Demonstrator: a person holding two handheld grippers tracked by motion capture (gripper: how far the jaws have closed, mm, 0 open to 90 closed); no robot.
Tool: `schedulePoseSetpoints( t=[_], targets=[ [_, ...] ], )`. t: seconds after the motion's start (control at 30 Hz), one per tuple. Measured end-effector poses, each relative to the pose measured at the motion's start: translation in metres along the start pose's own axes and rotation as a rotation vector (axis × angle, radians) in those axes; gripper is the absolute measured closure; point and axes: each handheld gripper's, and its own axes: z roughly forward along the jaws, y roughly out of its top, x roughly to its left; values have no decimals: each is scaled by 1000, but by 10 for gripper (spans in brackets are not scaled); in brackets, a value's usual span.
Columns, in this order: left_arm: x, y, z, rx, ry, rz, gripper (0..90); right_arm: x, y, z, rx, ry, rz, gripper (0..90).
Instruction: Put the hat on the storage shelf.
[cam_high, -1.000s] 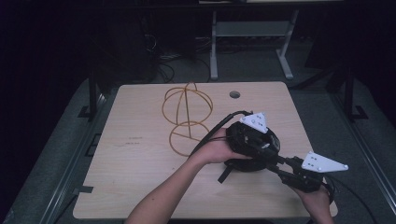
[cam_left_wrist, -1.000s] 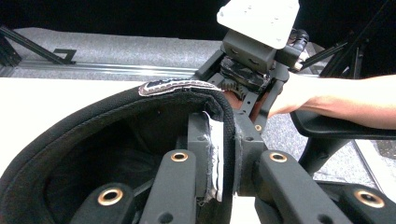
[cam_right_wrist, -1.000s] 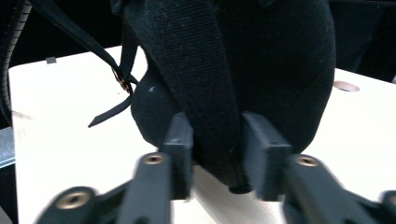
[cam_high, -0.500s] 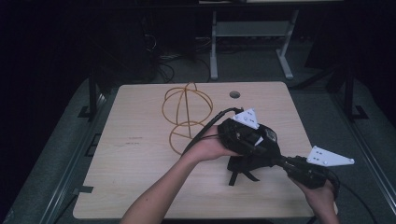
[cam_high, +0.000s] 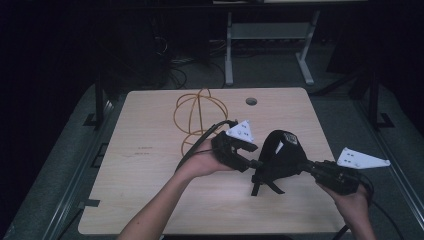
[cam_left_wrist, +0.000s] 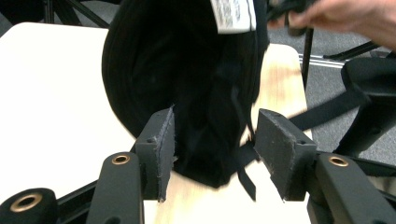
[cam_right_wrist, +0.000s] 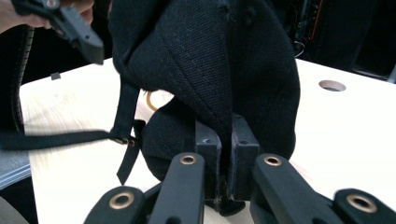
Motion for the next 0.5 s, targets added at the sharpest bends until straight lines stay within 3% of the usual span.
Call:
schedulePoseSetpoints(
  t=[0.5],
  targets=[
    [-9, -43, -4, 27, 21, -15, 431, -13, 19, -8, 16, 14, 25, 854]
  ],
)
